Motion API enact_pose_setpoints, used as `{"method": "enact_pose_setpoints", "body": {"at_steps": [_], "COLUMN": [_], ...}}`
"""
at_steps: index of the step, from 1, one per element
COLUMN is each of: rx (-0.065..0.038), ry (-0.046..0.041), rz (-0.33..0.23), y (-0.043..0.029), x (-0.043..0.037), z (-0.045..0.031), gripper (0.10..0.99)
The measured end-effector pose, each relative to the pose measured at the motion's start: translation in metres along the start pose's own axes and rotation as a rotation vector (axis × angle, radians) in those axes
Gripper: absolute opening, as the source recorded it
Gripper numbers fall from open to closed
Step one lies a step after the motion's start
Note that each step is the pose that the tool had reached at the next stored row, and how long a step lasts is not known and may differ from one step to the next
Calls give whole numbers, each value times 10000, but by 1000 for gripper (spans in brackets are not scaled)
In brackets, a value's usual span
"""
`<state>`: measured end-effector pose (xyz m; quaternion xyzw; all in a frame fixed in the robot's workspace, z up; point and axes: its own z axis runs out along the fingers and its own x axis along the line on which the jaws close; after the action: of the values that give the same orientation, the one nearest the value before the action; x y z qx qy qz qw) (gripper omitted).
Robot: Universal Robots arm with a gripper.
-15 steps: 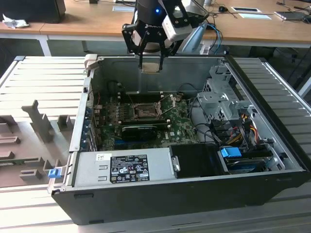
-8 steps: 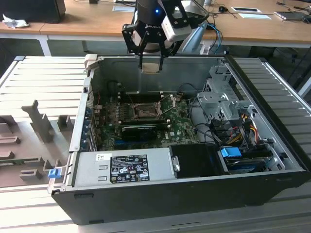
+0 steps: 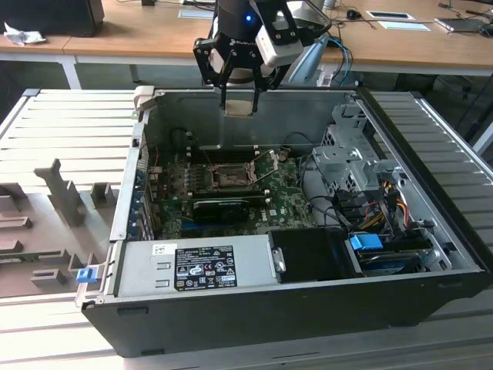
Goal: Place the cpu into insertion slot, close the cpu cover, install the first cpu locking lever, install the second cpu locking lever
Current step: 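Place the cpu into insertion slot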
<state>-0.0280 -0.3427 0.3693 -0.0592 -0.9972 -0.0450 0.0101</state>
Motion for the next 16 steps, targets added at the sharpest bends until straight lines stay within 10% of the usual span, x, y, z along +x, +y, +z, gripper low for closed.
{"method": "enact_pose_setpoints", "body": {"at_steps": [16], "rx": [-4], "ry": [-14], "rz": [157], "y": [-1], "x": [0], "z": [11], "gripper": [529]}}
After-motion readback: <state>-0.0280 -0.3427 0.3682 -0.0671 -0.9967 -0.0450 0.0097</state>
